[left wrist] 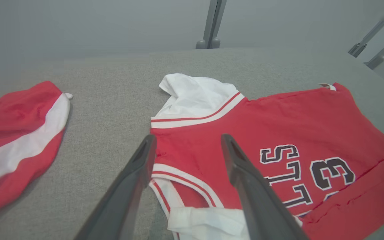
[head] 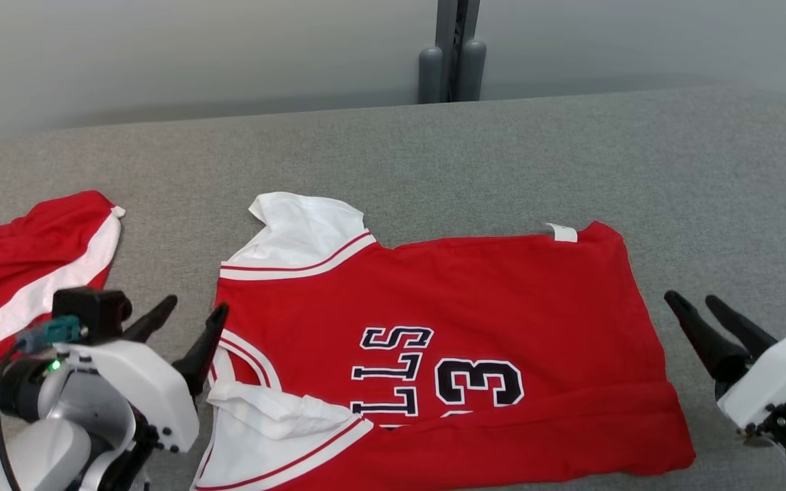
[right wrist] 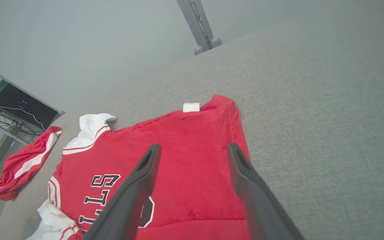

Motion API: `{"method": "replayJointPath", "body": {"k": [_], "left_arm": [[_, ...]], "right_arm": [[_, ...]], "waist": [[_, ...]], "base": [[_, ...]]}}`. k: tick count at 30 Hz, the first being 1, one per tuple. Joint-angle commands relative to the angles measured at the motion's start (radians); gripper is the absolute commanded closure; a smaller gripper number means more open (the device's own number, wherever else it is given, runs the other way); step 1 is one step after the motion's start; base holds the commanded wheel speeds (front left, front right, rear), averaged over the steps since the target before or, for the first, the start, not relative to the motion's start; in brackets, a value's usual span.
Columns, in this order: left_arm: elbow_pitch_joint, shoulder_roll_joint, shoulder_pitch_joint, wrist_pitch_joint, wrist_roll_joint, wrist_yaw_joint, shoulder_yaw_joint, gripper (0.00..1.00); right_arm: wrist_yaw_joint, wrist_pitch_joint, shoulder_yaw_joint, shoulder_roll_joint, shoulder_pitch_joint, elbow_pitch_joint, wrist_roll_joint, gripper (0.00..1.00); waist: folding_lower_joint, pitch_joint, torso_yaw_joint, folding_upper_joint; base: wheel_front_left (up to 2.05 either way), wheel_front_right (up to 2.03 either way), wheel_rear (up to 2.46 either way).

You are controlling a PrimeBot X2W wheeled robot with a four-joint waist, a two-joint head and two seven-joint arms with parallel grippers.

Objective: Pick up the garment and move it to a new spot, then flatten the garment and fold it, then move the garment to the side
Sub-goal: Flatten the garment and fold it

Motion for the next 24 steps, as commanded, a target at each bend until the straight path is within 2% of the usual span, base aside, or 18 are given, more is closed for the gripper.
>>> {"method": "replayJointPath", "body": {"k": [1, 10, 15, 24], "left_arm": [[0.018, 0.005, -0.037, 0.008, 0.013, -0.014, 0.001, 0.0], [0.241, -0.067, -0.285, 0.136, -0.037, -0.17, -0.016, 0.0], [0.383, -0.105, -0.404, 0.195, -0.061, -0.232, -0.014, 0.0], [0.563, -0.132, -0.602, 0.332, -0.07, -0.323, -0.037, 0.0]], "right_arm": [[0.001, -0.015, 0.003, -0.01, -0.03, 0.016, -0.008, 0.0], [0.001, -0.098, 0.049, -0.045, -0.253, 0.211, -0.039, 0.0], [0.001, -0.096, 0.072, -0.057, -0.375, 0.34, -0.016, 0.0], [0.001, -0.091, 0.144, -0.059, -0.584, 0.528, 0.033, 0.0]], "waist": [[0.0, 0.019, -0.01, 0.0], [0.0, 0.101, -0.031, 0.0], [0.0, 0.153, -0.044, 0.0], [0.0, 0.255, -0.078, 0.0]], "base": [[0.0, 0.0, 0.0], [0.0, 0.0, 0.0], [0.0, 0.0, 0.0], [0.0, 0.0, 0.0]]}}
